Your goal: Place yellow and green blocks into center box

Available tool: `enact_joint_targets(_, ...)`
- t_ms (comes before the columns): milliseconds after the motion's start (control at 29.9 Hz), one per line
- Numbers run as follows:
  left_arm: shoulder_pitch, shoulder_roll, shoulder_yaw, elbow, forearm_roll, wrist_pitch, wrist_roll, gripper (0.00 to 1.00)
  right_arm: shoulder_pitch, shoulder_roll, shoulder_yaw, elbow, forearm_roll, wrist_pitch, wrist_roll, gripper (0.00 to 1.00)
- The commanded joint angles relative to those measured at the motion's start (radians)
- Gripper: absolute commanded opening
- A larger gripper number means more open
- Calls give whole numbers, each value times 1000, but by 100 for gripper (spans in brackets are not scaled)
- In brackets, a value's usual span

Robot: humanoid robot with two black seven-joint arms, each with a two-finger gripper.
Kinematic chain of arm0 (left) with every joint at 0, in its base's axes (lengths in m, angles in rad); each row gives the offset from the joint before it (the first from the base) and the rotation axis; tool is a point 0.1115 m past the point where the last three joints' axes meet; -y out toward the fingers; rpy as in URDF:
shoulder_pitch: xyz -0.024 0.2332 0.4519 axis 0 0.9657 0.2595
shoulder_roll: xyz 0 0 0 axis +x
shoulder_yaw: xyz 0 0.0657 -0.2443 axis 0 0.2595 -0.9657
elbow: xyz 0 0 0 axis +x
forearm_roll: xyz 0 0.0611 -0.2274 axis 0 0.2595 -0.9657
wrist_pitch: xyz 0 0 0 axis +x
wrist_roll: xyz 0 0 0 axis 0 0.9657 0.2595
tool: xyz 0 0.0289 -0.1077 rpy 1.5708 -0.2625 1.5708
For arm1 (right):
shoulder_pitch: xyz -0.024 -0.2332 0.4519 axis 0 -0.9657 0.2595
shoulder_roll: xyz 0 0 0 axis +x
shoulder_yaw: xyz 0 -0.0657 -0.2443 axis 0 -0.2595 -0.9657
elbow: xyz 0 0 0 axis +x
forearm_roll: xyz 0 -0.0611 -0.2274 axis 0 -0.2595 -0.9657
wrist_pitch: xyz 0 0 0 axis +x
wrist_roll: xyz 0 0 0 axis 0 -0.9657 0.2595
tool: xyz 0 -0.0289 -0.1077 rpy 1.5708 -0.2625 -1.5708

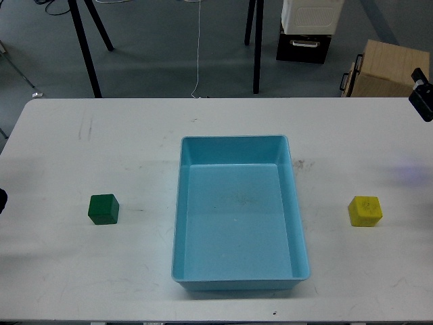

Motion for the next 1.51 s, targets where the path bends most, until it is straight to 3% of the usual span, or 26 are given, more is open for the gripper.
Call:
enact_joint_targets(0, -8, -16, 16, -2, 3, -4, -9, 100, -1, -2, 1, -1, -1, 0, 1, 100)
enact_joint_targets(134, -11, -16, 24, -2, 1, -1, -26, 100, -1, -2, 0, -3, -4, 0, 1, 100)
enact_joint_targets(703, -11, -55, 2, 0, -25, -4, -23, 100, -2, -8, 0, -4, -29, -3, 1, 100)
enact_joint_targets(870, -11, -56, -53, 1, -258, -87, -7, 100, -2, -8, 1, -4, -33, -6, 1, 100)
enact_joint_targets(937, -11, -56, -65, 12, -357, -122, 37, 100, -2, -8, 1, -6, -33, -6, 1, 100)
enact_joint_targets(1037, 10, -79, -94, 3, -470, -172, 161, 100, -2, -8, 1, -6, -33, -6, 2, 100)
enact_joint_targets(1104, 33, -110, -110, -2, -514, -249, 209, 100, -2, -6, 1, -4, -33, -6, 5, 100)
enact_joint_targets(1338, 58, -185, -84, -26, -522, -423, 220, 100, -1, -8, 3, -4, -33, -6, 5, 100)
enact_joint_targets(1472, 55, -185, -35, -34, -524, -443, 224, 100, -1, -9, 3, -4, -33, -6, 5, 100)
